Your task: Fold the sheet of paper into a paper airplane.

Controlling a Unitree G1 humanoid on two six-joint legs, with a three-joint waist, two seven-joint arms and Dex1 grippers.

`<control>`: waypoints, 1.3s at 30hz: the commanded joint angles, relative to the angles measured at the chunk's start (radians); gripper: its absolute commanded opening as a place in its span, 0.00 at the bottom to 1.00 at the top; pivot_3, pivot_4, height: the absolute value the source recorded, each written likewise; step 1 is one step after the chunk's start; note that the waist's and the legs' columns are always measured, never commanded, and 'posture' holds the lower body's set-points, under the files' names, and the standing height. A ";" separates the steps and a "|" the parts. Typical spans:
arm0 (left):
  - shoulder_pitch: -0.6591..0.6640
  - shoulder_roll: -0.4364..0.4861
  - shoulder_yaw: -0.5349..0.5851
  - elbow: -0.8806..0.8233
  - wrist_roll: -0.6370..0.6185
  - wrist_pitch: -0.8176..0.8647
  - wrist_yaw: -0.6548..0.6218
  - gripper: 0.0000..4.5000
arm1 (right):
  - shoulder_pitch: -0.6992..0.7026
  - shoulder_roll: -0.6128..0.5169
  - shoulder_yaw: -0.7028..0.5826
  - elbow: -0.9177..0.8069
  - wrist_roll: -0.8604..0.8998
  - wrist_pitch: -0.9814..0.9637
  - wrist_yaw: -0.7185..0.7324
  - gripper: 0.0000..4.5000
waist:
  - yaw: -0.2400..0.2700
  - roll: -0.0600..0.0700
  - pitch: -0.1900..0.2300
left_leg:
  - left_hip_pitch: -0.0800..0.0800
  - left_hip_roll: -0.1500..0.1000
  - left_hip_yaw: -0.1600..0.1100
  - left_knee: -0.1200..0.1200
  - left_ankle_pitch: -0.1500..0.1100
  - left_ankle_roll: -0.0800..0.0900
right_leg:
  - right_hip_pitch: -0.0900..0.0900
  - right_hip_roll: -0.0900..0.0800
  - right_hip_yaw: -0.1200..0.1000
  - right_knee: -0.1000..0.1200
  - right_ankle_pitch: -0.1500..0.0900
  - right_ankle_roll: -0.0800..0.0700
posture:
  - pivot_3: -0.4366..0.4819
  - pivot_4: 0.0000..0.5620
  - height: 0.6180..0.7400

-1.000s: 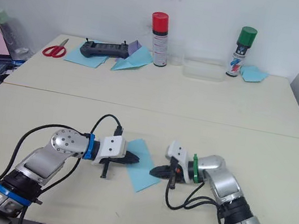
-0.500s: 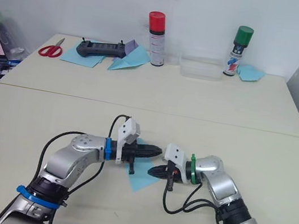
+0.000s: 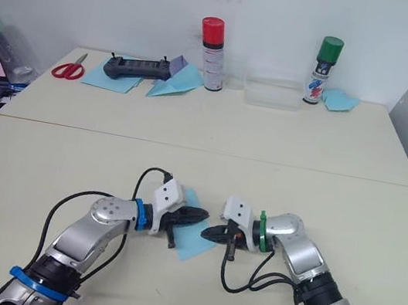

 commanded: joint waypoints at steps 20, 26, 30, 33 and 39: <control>0.018 0.146 0.308 -0.019 -0.038 0.114 0.167 0.00 | 0.016 -0.015 0.043 0.060 -0.051 0.026 -0.018 0.00 | 0.000 -0.002 0.002 | 0.000 0.001 0.000 0.000 0.000 0.000 | -0.002 0.000 0.000 0.000 -0.004 -0.007 | 0.48 0.27 1.00; -0.064 0.066 0.409 -0.092 -0.223 0.135 0.144 0.00 | 0.020 -0.010 0.045 0.058 -0.052 0.032 -0.020 0.00 | 0.001 -0.005 0.003 | -0.001 0.001 0.000 0.000 0.000 0.000 | -0.002 -0.001 -0.001 0.000 -0.001 -0.001 | 0.48 0.27 1.00; -0.124 -0.015 0.278 -0.194 -0.220 0.195 0.169 0.00 | 0.019 -0.007 0.048 0.059 -0.054 0.031 -0.020 0.00 | 0.001 -0.007 0.004 | -0.001 0.000 0.000 0.000 0.000 0.000 | -0.001 0.000 0.000 0.000 0.001 0.001 | 0.48 0.27 1.00; -0.136 -0.078 0.152 -0.187 -0.153 0.208 0.216 0.00 | 0.017 -0.005 0.049 0.061 -0.055 0.030 -0.022 0.00 | -0.006 -0.006 0.004 | -0.001 0.000 0.001 0.000 0.000 0.000 | -0.001 0.000 0.000 0.000 0.001 0.001 | 0.48 0.27 1.00; -0.078 -0.105 -0.026 -0.120 -0.014 0.135 0.233 0.00 | 0.022 -0.006 0.051 0.049 -0.053 0.036 -0.029 0.00 | -0.014 -0.006 0.004 | -0.001 0.000 0.001 0.000 0.000 0.000 | -0.001 0.000 0.000 0.000 0.001 0.001 | 0.48 0.27 1.00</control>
